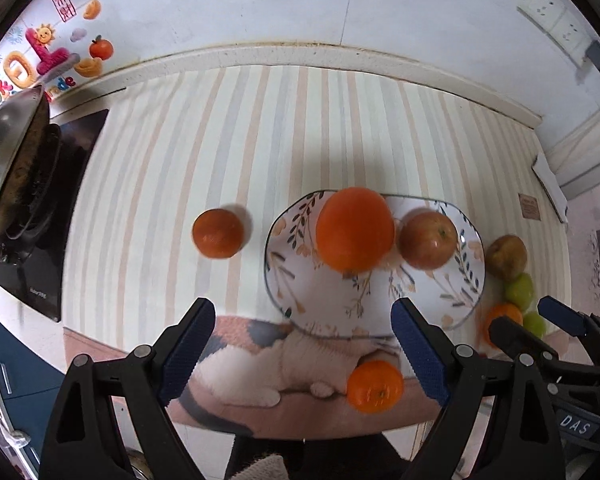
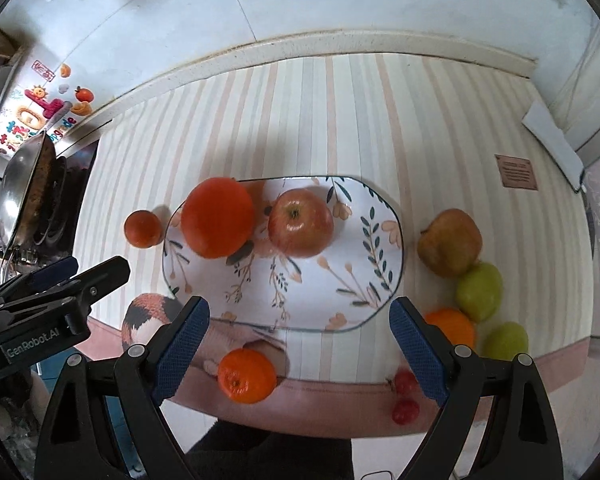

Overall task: Organize fruits
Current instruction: 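Open both tools and lift them off the fruit on the plate, then grasp the small tangerine with the left tool while the right tool grasps a green apple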

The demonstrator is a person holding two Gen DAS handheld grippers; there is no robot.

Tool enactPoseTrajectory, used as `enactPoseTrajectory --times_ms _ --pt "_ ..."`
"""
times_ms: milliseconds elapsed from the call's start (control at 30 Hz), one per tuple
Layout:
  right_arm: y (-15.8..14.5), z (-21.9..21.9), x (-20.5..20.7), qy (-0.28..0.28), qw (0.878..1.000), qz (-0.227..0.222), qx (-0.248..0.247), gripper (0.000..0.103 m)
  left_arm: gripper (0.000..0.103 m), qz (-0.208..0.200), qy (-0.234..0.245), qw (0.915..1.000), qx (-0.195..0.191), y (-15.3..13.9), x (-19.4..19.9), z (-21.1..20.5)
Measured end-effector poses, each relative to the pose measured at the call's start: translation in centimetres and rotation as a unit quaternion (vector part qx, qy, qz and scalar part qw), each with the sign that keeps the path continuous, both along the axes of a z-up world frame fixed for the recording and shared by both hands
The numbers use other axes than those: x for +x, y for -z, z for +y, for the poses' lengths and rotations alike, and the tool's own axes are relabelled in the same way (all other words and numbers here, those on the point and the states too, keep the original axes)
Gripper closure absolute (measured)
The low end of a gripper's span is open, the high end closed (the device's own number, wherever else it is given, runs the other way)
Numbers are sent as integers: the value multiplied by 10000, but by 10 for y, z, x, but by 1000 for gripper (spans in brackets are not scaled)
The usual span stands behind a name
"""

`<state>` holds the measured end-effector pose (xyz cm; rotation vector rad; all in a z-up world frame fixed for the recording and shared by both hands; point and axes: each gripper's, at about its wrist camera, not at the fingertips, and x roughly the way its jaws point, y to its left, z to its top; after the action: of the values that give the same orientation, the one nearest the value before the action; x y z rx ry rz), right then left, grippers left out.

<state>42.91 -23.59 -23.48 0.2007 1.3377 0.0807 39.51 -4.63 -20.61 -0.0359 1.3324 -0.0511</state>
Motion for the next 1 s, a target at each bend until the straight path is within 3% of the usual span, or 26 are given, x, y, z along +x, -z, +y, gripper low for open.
enactPoseTrajectory --times_ms 267,467,633,667,1000 --pt "-14 3 -41 319 9991 -138 252 9 13 38 202 9998 -8 -7 -33 4" --pt "10 -33 -68 971 9942 80 451 9 13 416 489 9979 55 23 -48 -16" --pt "40 -91 -88 1821 9813 319 543 9 13 991 866 9913 49 69 -55 -50" --pt "47 -107 -92 2051 9767 339 540 9 13 1032 839 9907 284 76 -56 -54" --pt "105 -220 -103 3398 9364 514 707 10 13 1731 681 9820 331 140 -61 -77"
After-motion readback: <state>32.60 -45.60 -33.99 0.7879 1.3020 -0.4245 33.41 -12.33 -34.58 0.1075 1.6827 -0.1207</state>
